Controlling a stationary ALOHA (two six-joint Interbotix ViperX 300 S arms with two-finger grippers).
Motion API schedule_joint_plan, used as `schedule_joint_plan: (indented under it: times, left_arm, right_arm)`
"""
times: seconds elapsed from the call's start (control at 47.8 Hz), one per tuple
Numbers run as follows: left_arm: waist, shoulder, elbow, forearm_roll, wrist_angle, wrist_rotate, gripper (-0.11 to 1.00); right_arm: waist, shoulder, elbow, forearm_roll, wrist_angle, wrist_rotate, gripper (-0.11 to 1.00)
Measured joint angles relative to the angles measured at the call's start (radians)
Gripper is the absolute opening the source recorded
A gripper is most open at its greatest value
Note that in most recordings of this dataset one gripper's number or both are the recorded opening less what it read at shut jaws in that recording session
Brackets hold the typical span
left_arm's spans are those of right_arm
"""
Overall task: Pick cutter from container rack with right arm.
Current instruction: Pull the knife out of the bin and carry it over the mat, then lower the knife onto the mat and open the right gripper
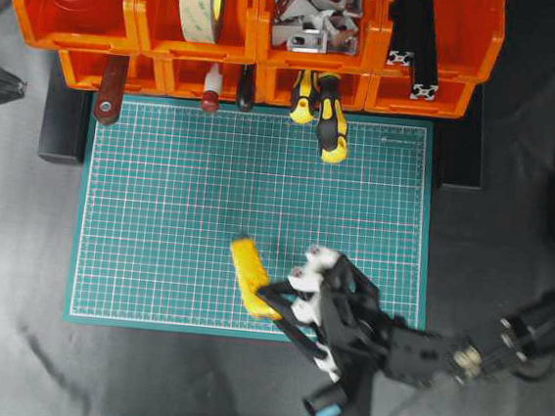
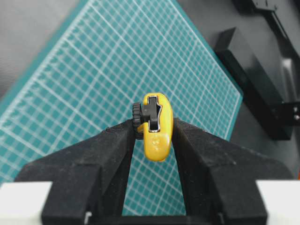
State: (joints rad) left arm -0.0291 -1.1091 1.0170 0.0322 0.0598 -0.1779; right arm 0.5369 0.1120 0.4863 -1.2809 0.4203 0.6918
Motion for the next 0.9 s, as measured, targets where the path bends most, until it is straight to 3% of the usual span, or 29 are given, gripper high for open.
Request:
schedule_joint_plan:
  times: [0.209,0.418,0.899]
  left_arm:
    - [-0.005,0.002,0.0,0.0,-0.002,0.0,0.02]
    - [-0.006,0.006,0.0,0.0,-0.002,0.002,0.02]
    - [-0.029,0.037,0.006,0.0,-0.002,-0.005,0.02]
  right_arm:
    - [-0.089,0.017,0.002,-0.057,-0.067,0.0,0.27]
    - [-0.167,0.026,0.017,-0.071,-0.112,0.0,0.27]
    - [-0.175,0.037,0.072,-0.071,-0.17,0.008,0.27]
